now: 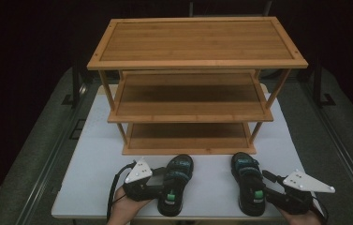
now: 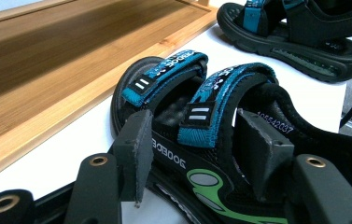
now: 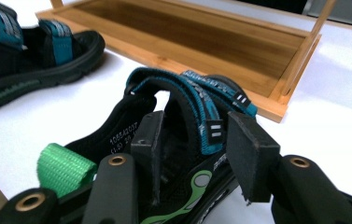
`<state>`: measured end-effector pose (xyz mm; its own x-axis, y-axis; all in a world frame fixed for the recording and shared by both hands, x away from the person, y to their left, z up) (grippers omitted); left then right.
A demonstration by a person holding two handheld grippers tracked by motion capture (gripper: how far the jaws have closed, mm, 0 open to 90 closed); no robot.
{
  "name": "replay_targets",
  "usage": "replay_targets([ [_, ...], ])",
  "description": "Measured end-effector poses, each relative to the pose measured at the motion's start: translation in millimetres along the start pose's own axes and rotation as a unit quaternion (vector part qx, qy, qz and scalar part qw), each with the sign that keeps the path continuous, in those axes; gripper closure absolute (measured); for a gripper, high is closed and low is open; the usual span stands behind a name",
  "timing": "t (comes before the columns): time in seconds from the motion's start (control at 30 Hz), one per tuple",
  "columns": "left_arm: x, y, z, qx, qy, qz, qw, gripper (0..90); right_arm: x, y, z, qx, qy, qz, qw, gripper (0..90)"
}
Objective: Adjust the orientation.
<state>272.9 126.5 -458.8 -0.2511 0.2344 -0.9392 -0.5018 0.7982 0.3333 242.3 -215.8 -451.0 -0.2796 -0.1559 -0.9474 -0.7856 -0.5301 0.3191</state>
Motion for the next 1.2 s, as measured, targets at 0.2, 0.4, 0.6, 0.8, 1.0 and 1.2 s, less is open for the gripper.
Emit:
replay_targets([
  [0.2,0.5,-1.2,0.1,0.002,0.006,0.005,1.0,51.8,2.7,-4.1,-1.8,0.008,-0.013,0.01,0.9998,54.2],
  [0.4,0.1,-0.8,0.3,-0.001,0.004,0.006,1.0,57.1,3.3,-7.0,-3.0,0.014,-0.017,0.017,0.9996,51.7],
  [0.6,-0.8,0.9,0.8,-0.01,-0.004,0.003,0.9999,67.5,4.3,-10.2,-1.3,0.019,-0.014,0.025,0.9994,60.7],
  [0.8,-0.5,3.3,5.3,-0.011,0.008,-0.005,0.9999,74.0,3.9,-10.1,-3.7,0.038,0.001,0.024,0.999,73.1],
  [1.0,-0.5,3.9,6.2,-0.014,0.012,-0.009,0.9998,75.6,3.7,-9.4,-6.5,0.04,0.0,0.017,0.9991,76.5],
  [1.2,-1.8,6.6,8.0,-0.021,0.015,-0.017,0.9995,75.8,2.1,-8.9,-6.7,0.035,-0.005,0.007,0.9993,77.1],
])
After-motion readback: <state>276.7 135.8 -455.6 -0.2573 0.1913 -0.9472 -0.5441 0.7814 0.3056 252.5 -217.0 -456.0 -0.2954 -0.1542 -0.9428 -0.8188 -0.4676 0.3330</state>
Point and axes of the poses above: each handheld gripper's, and its own axes: y roughly backward along the jaws, x roughly out of its underside, z roughly to its left, the point moved 7 cm from there along -y, roughly forward along the jaws, and after that the axes turned 11 degrees about -z, right-handed, at the moved point
